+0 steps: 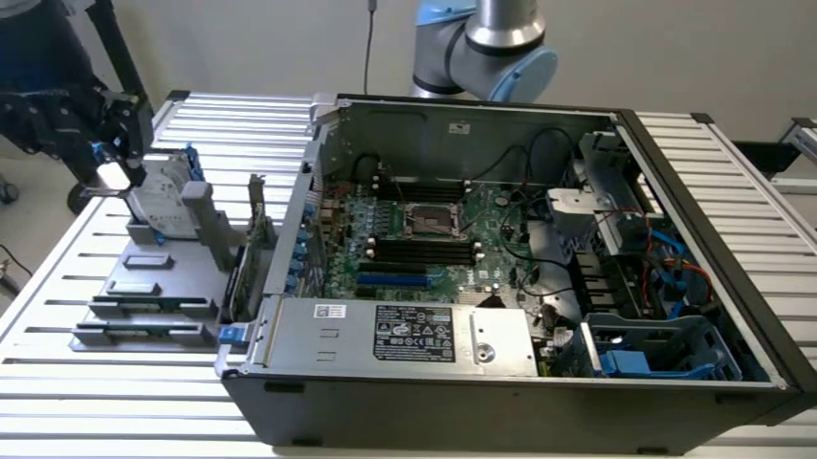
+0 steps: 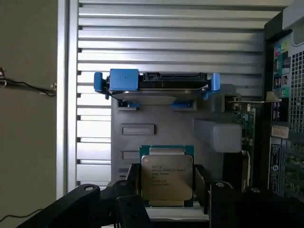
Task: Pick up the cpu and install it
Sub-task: 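Pick up the cpu and move it towards the insertion slot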
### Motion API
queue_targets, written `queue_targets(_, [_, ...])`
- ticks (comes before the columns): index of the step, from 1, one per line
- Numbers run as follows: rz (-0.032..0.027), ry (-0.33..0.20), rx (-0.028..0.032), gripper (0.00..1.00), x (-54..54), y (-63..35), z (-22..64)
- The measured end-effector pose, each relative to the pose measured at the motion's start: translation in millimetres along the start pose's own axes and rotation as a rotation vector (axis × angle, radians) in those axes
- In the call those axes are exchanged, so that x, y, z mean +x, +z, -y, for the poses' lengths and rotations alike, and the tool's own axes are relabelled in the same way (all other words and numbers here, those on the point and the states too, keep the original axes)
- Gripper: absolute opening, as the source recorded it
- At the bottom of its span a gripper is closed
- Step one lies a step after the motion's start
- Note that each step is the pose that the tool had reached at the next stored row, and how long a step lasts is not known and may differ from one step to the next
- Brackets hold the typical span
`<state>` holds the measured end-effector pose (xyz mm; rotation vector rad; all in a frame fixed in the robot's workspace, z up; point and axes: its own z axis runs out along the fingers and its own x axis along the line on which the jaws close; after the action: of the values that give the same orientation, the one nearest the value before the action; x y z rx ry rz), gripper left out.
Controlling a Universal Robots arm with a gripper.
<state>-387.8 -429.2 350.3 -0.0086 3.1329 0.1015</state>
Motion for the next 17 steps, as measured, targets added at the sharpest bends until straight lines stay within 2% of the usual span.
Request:
queue_targets(5, [-0.0053, 0.0, 0.0, 0.55, -23.2, -22.6, -1.4])
queue_targets(8, [-0.008, 0.001, 0.0, 0.55, -36.7, -31.5, -2.0])
queue_targets(17, [-0.0103, 0.001, -0.0001, 0.55, -77.8, -39.8, -2.8])
